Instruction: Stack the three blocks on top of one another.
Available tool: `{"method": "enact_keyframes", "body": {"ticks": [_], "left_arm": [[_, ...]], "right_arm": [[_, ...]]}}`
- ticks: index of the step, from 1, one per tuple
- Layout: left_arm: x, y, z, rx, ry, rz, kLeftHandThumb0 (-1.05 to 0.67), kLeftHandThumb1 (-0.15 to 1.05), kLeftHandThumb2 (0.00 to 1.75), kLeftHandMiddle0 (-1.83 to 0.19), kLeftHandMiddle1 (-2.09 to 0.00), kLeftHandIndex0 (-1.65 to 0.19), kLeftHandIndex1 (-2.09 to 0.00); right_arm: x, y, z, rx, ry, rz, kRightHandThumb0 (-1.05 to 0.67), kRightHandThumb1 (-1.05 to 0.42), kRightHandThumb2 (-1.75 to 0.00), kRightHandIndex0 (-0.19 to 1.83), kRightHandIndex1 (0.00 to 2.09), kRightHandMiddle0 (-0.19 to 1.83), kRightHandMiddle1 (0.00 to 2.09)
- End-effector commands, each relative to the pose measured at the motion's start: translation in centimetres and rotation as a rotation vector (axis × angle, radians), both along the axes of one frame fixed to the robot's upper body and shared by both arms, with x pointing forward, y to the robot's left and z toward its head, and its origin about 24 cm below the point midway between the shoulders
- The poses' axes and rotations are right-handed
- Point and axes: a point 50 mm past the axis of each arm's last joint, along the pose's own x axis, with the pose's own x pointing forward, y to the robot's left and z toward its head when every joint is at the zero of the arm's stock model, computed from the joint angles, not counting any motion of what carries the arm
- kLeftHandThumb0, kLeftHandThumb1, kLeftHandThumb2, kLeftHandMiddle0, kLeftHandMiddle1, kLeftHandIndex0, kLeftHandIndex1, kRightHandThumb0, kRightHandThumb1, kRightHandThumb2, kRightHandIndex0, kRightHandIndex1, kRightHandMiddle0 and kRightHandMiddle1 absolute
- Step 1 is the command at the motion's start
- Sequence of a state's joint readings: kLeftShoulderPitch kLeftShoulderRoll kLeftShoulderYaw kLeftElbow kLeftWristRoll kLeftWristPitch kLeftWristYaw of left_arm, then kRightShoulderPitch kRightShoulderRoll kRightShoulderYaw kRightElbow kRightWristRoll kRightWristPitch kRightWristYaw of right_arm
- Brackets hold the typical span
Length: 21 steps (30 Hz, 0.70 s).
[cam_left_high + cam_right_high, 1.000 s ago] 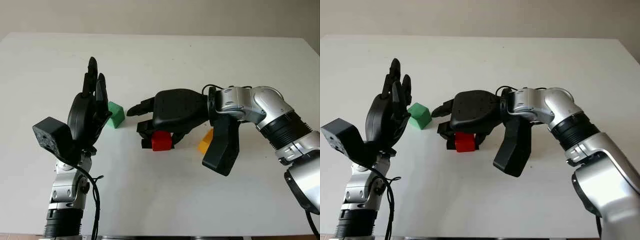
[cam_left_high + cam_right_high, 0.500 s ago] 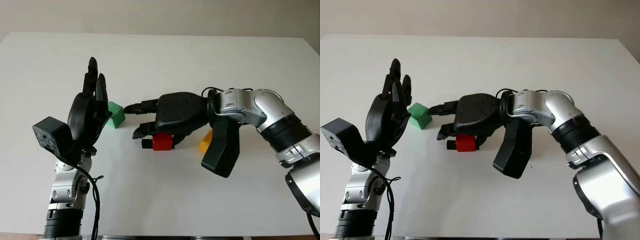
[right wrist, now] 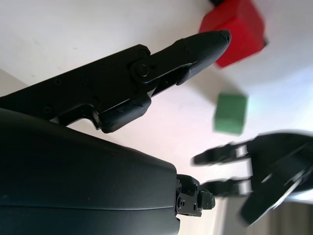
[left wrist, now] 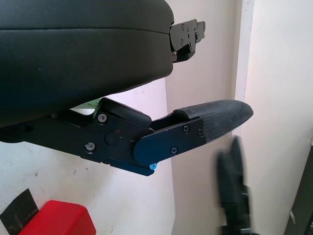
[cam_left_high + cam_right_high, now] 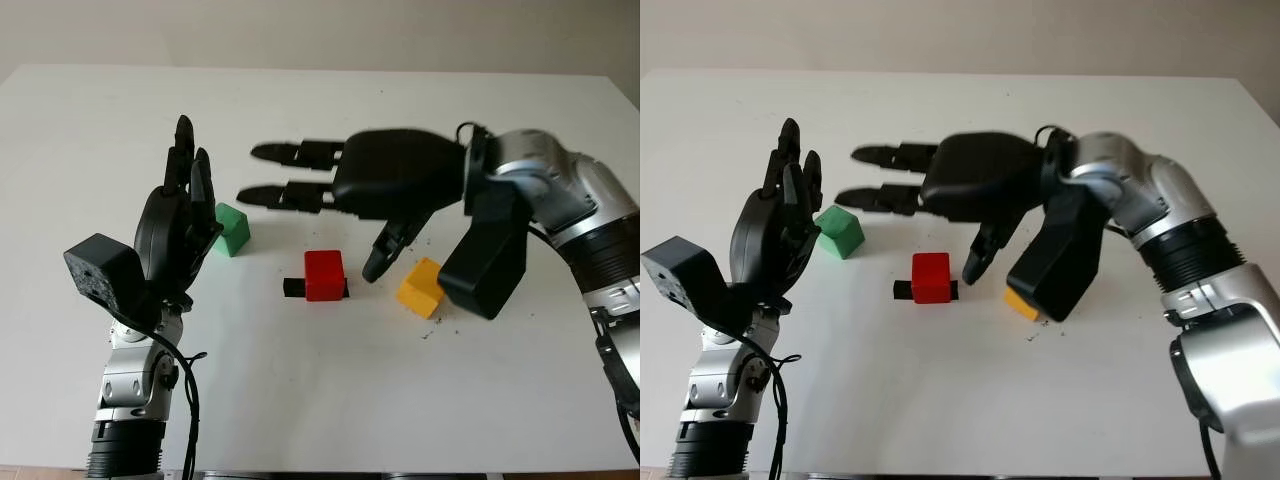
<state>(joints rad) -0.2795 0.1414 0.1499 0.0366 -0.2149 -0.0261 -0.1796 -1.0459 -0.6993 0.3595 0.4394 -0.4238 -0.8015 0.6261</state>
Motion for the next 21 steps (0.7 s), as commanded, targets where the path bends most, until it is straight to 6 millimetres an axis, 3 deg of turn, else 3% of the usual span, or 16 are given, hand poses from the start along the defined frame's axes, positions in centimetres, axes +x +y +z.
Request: {"method": "enact_keyframes", "body": {"ticks": [1,6,11,21], "left_arm": [[-0.2,0.1,0.2,0.006,-0.008,0.003,-0.76,1.05,0.71,0.19,0.0,0.19,0.0],[-0.2,0.0,0.2,-0.002,-0.005,0.003,-0.76,1.05,0.71,0.19,0.0,0.19,0.0],[-0.2,0.1,0.2,0.006,-0.003,0.004,-0.76,1.05,0.71,0.19,0.0,0.19,0.0],[-0.1,0.2,0.4,0.005,-0.01,-0.003,-0.75,1.05,0.71,0.19,0.0,0.19,0.0]], "right_arm": [[-0.1,-1.7,1.6,0.029,-0.033,-0.058,-0.81,-0.98,-0.06,-0.19,0.02,-0.11,0.08],[-0.2,-4.7,2.2,0.073,0.003,-0.163,-0.8,-0.97,-0.05,-0.15,0.05,-0.03,0.11],[-0.5,-7.6,1.1,0.016,0.083,-0.255,-0.8,-0.94,-0.05,-0.13,0.06,0.04,0.13],[-1.5,-8.3,-0.7,-0.122,0.125,-0.247,-0.81,-0.94,-0.05,-0.12,0.06,0.14,0.12]]}}
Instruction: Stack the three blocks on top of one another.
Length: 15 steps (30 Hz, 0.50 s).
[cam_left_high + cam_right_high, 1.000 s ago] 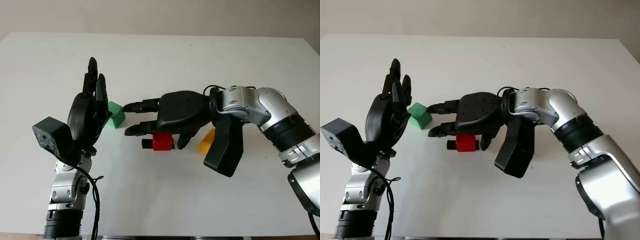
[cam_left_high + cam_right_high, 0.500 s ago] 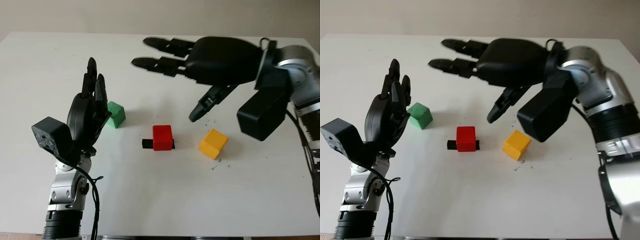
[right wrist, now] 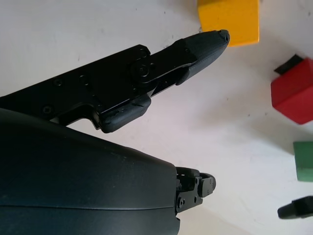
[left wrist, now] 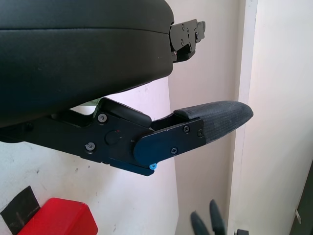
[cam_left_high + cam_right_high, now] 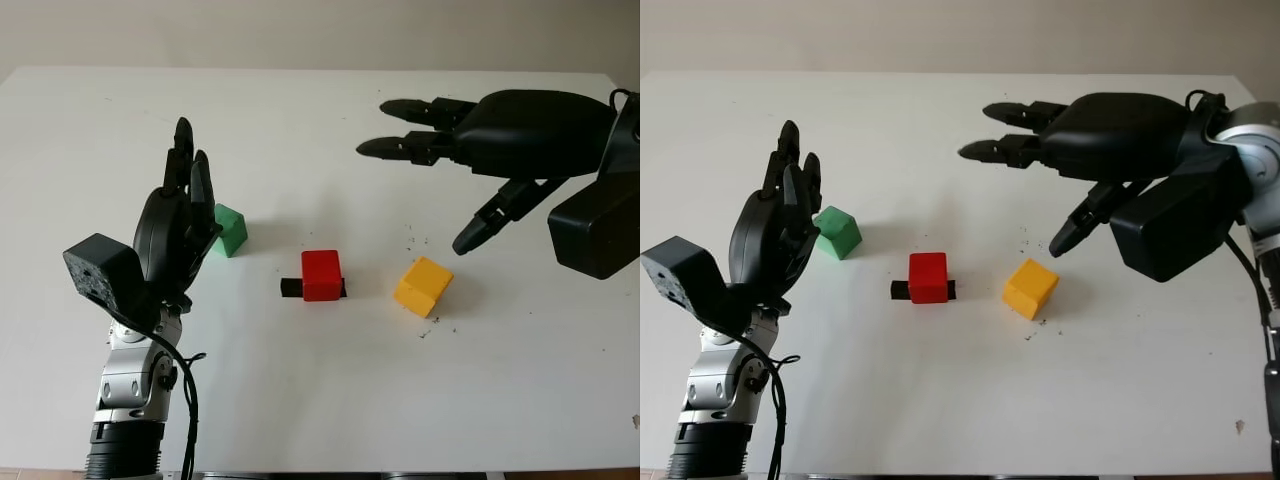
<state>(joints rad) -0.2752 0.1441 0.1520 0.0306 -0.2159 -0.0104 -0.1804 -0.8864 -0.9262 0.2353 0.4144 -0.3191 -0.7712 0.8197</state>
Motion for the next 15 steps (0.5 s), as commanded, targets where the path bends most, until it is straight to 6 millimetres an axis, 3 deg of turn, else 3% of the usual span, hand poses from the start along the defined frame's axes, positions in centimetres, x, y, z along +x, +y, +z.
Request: {"method": "enact_keyframes", "body": {"ticks": [1,15], "left_arm": [[-0.1,0.1,0.5,0.005,-0.025,-0.003,-0.75,1.05,0.71,0.19,0.0,0.19,0.0],[-0.4,0.3,0.5,0.002,-0.017,0.007,-0.75,1.05,0.71,0.19,0.0,0.19,0.0]], "right_arm": [[-0.5,-0.1,-0.2,-0.037,-0.007,0.013,-0.81,-0.94,-0.05,-0.11,0.06,0.15,0.13],[-1.7,0.0,-3.8,-0.121,0.093,0.051,-0.72,-0.87,-0.04,-0.13,0.05,0.24,0.12]]}}
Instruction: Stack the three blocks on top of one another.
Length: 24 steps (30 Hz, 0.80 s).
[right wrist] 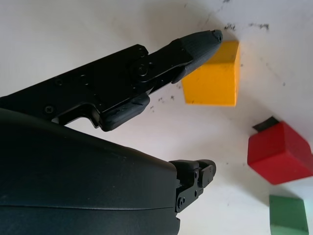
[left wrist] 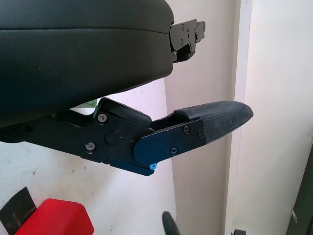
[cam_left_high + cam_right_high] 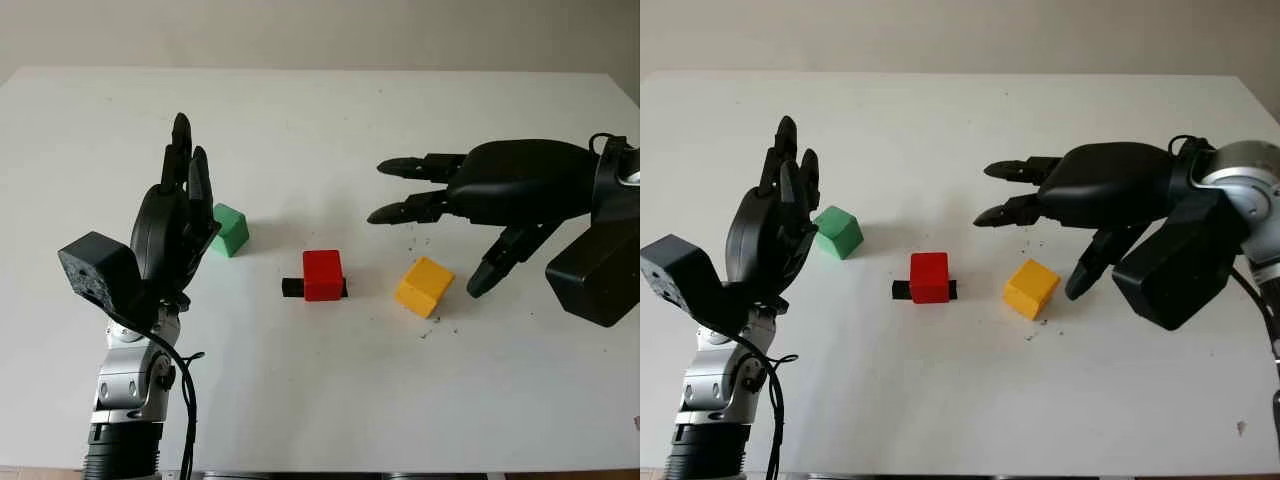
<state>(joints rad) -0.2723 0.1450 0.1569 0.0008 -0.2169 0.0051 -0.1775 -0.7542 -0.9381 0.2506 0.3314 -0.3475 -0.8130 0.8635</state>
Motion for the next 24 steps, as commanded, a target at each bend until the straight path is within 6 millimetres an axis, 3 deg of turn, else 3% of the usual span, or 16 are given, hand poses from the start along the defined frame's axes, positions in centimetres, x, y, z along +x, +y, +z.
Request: {"method": "enact_keyframes", "body": {"ticks": [1,15,24], "left_arm": [[-0.2,0.2,0.0,0.001,-0.005,0.001,-0.75,1.05,0.71,0.19,0.0,0.19,0.0],[-0.3,0.4,0.0,0.014,-0.005,0.003,-0.75,1.05,0.71,0.19,0.0,0.19,0.0],[-0.4,0.5,-0.1,0.015,-0.003,0.0,-0.74,1.05,0.71,0.19,0.0,0.19,0.0]], "right_arm": [[-0.4,-0.2,-0.4,-0.005,-0.004,0.004,-0.7,-0.86,-0.04,-0.12,0.05,0.25,0.12],[-0.6,-0.6,-3.2,0.024,-0.022,-0.015,-0.55,-0.83,-0.05,-0.09,0.07,0.37,0.15],[0.2,-1.0,-4.6,0.101,-0.112,0.01,-0.43,-0.91,-0.07,0.02,0.09,0.5,0.24]]}}
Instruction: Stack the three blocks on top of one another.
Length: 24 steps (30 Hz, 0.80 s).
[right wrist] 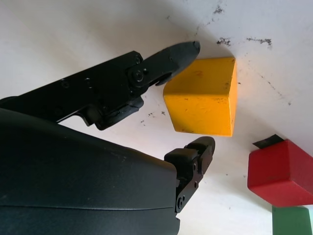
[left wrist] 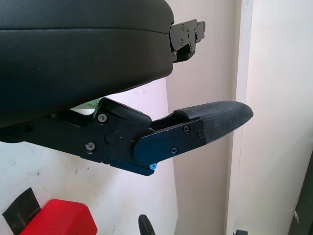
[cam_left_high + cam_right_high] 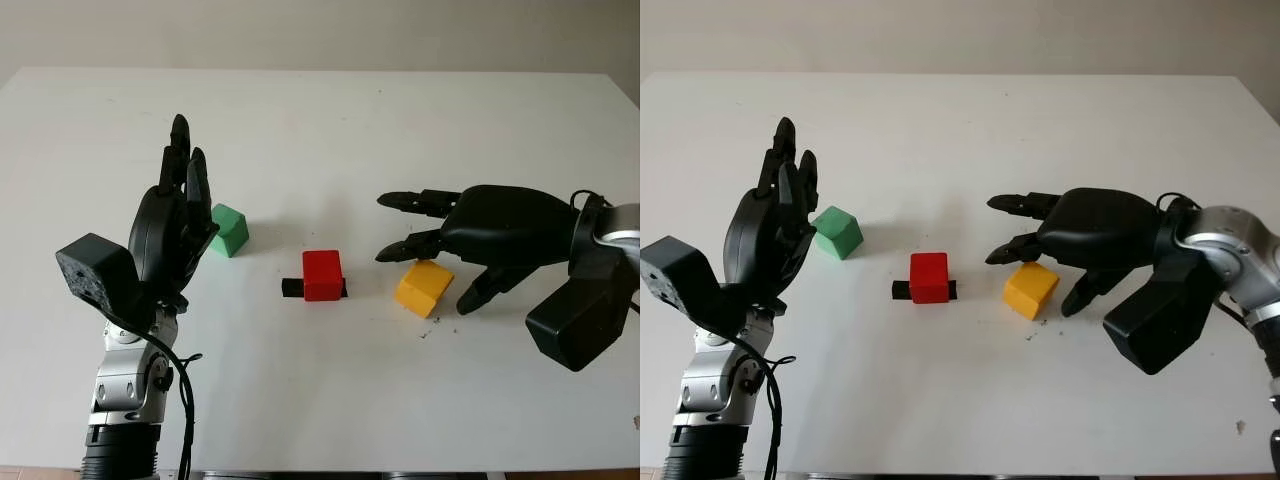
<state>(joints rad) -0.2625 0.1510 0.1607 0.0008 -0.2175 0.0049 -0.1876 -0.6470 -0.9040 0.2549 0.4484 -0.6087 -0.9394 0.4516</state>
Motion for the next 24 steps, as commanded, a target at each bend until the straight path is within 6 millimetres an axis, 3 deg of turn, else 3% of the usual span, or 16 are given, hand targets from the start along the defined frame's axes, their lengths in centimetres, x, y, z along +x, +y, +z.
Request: {"method": "enact_keyframes", "body": {"ticks": [1,3,6,9,15,24], "left_arm": [[-0.23,0.23,0.13,0.006,-0.011,0.002,-0.74,1.05,0.71,0.19,0.0,0.19,0.0],[-0.22,0.23,0.12,0.001,-0.012,-0.001,-0.74,1.05,0.7,0.19,0.0,0.19,0.0],[-0.22,0.22,0.1,0.0,-0.008,-0.001,-0.74,1.05,0.7,0.19,0.0,0.19,0.0],[-0.21,0.22,0.09,0.004,-0.007,0.0,-0.74,1.05,0.71,0.19,0.0,0.19,0.0],[-0.22,0.23,0.12,0.006,-0.009,0.003,-0.74,1.05,0.71,0.19,0.0,0.19,0.0],[-0.21,0.25,0.1,0.007,-0.005,0.004,-0.75,1.05,0.71,0.19,0.0,0.19,0.0]], "right_arm": [[0.23,0.06,0.07,0.026,-0.025,0.014,-0.41,-0.93,-0.07,0.03,0.09,0.51,0.25],[0.39,-0.01,-0.14,0.048,-0.034,0.02,-0.39,-0.97,-0.06,0.06,0.07,0.47,0.44],[0.6,0.04,-0.21,0.078,-0.046,0.039,-0.4,-1.0,-0.05,0.1,0.06,0.28,1.11],[0.7,0.02,-0.22,0.089,-0.055,0.05,-0.4,-1.01,-0.05,0.12,0.06,0.26,1.33],[0.75,-0.02,-0.19,0.08,-0.054,0.055,-0.41,-1.02,-0.06,0.14,0.07,0.27,1.41],[0.72,0.03,-0.08,0.117,-0.016,0.046,-0.41,-1.01,-0.05,0.18,0.07,0.3,1.35]]}}
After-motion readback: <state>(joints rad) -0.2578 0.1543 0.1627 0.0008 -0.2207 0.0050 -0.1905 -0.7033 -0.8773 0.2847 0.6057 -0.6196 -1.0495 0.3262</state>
